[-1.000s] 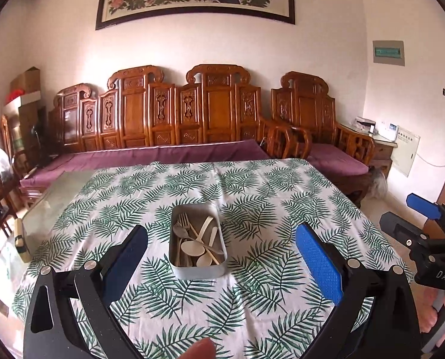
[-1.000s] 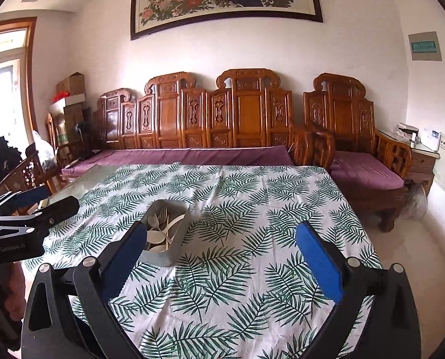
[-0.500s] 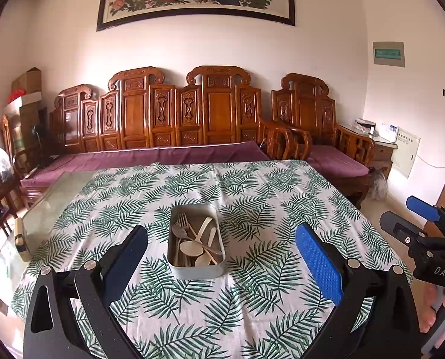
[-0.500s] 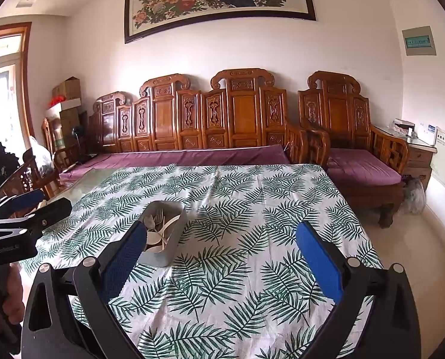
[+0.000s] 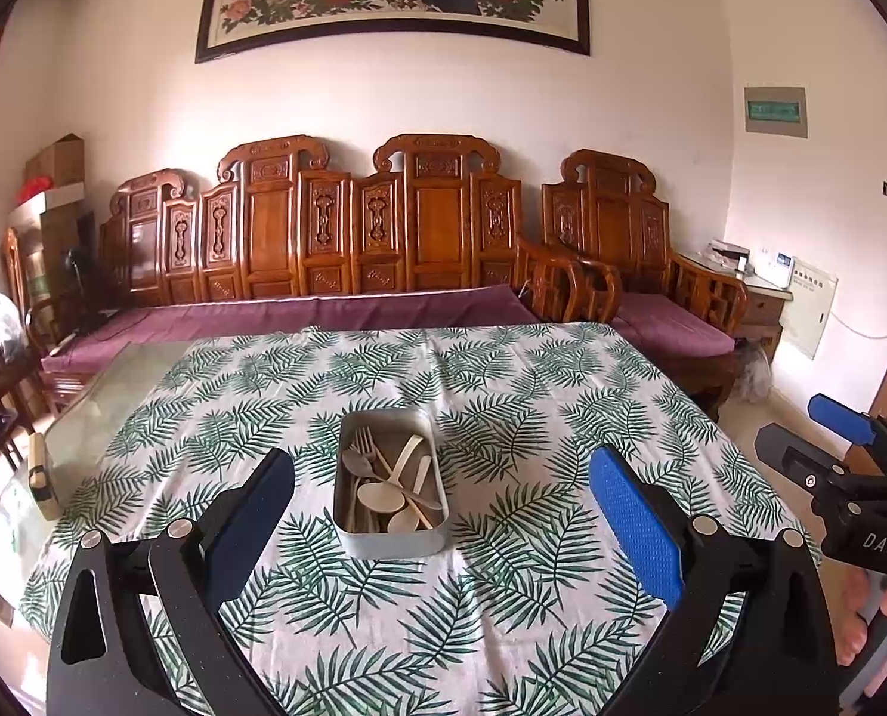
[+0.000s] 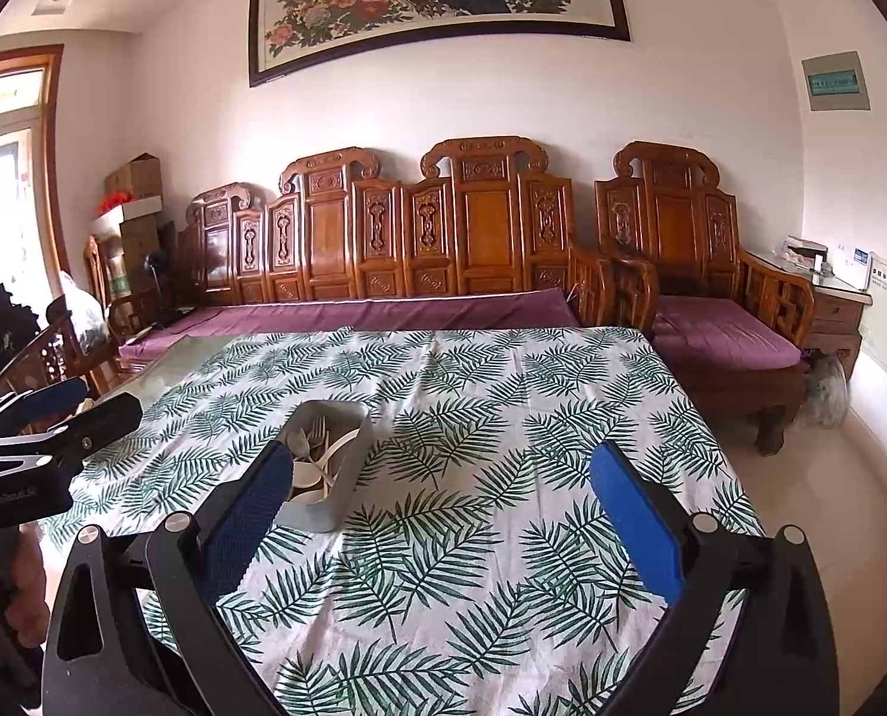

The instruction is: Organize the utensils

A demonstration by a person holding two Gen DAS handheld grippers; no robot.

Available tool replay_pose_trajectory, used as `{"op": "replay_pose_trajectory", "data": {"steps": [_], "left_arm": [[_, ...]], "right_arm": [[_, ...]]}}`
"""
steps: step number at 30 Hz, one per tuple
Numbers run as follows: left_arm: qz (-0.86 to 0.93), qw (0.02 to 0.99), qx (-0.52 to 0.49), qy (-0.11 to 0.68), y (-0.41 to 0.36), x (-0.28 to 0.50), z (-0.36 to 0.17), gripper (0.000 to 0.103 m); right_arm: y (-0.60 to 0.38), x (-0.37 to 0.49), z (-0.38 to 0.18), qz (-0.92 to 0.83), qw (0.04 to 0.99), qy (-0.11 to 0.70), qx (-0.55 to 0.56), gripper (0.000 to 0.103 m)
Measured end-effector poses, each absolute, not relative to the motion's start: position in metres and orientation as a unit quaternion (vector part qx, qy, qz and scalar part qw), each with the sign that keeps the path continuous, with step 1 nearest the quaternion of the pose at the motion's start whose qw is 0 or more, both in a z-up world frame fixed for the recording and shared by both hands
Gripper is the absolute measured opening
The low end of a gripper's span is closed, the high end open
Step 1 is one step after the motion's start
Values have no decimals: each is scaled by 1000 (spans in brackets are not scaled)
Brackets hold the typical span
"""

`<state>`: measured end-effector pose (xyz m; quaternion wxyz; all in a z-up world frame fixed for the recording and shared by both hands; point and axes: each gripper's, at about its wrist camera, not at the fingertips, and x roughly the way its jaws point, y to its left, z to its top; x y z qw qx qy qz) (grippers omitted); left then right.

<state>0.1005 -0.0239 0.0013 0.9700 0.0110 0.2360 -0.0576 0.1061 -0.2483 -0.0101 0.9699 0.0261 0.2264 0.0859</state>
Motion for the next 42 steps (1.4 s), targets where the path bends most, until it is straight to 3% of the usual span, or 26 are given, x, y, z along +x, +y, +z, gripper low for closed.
{"op": "replay_pose_trajectory", "data": {"steps": [42], "left_arm": [[-62,971,10,230,-32,91,3,95]], "right_arm": [[-249,103,-10,88,970,224,24,100]]}}
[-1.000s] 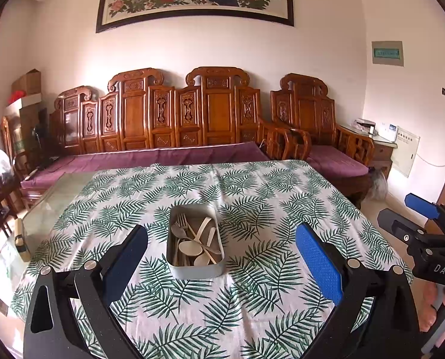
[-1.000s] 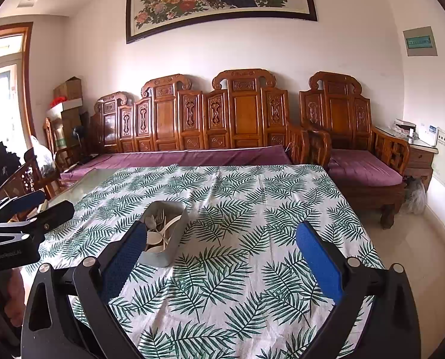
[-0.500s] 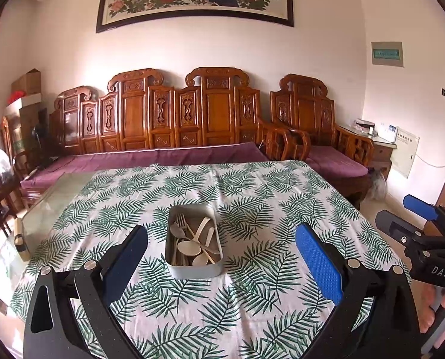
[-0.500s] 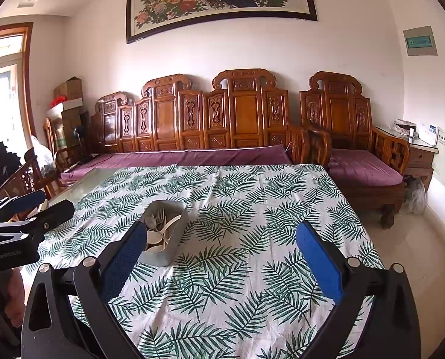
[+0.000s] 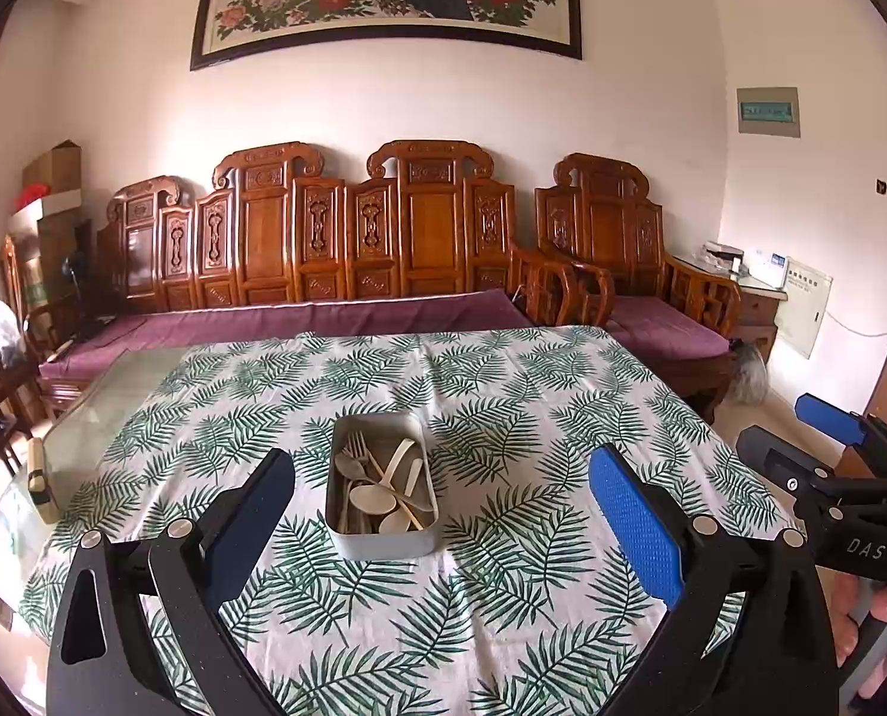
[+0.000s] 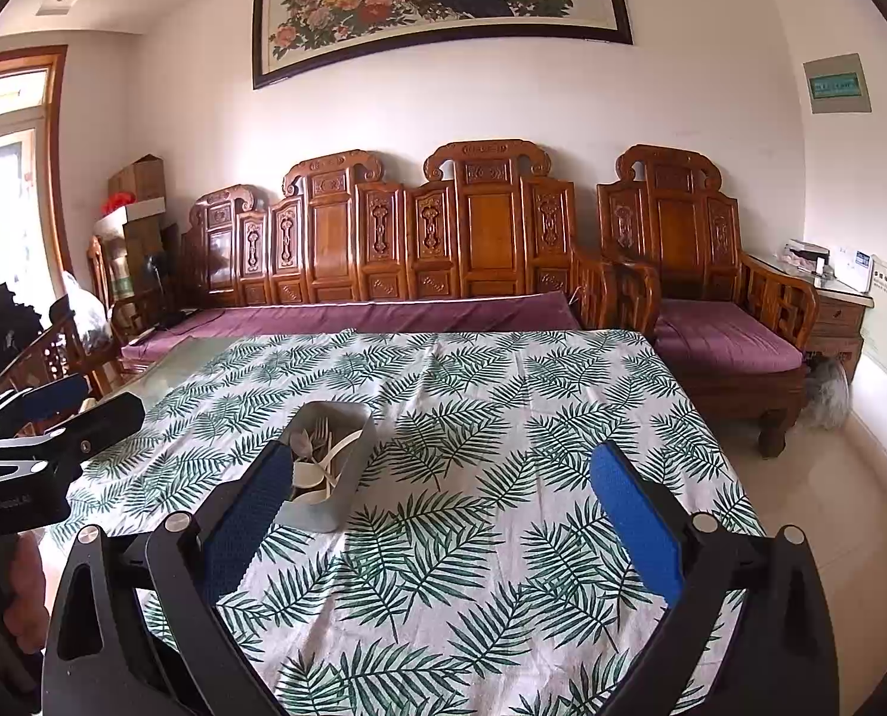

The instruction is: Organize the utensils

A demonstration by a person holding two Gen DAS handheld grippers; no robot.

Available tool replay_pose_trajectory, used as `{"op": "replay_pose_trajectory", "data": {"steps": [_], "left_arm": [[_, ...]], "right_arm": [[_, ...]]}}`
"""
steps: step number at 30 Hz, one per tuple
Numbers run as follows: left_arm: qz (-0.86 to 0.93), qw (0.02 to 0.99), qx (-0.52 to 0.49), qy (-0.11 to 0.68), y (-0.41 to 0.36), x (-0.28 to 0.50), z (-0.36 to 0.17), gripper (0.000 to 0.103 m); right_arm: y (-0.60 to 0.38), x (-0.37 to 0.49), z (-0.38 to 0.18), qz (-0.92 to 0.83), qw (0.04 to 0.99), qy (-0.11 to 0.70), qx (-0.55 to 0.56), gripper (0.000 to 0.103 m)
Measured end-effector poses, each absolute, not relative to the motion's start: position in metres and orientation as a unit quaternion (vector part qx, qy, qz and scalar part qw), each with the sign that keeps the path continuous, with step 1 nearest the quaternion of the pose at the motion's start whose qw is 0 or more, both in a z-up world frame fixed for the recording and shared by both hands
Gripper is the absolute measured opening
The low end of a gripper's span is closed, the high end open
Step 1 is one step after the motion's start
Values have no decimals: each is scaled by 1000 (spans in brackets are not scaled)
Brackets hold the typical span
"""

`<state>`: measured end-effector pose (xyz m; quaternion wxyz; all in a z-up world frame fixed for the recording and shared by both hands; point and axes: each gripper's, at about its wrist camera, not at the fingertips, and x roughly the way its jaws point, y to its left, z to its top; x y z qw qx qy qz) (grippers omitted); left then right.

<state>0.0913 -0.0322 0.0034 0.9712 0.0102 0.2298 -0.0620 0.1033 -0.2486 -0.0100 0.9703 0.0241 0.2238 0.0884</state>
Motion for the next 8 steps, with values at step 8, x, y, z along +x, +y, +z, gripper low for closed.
{"op": "replay_pose_trajectory", "data": {"steps": [8], "left_arm": [[-62,971,10,232,-33,90,4,95]], "right_arm": [[-249,103,-10,90,970,224,25,100]]}}
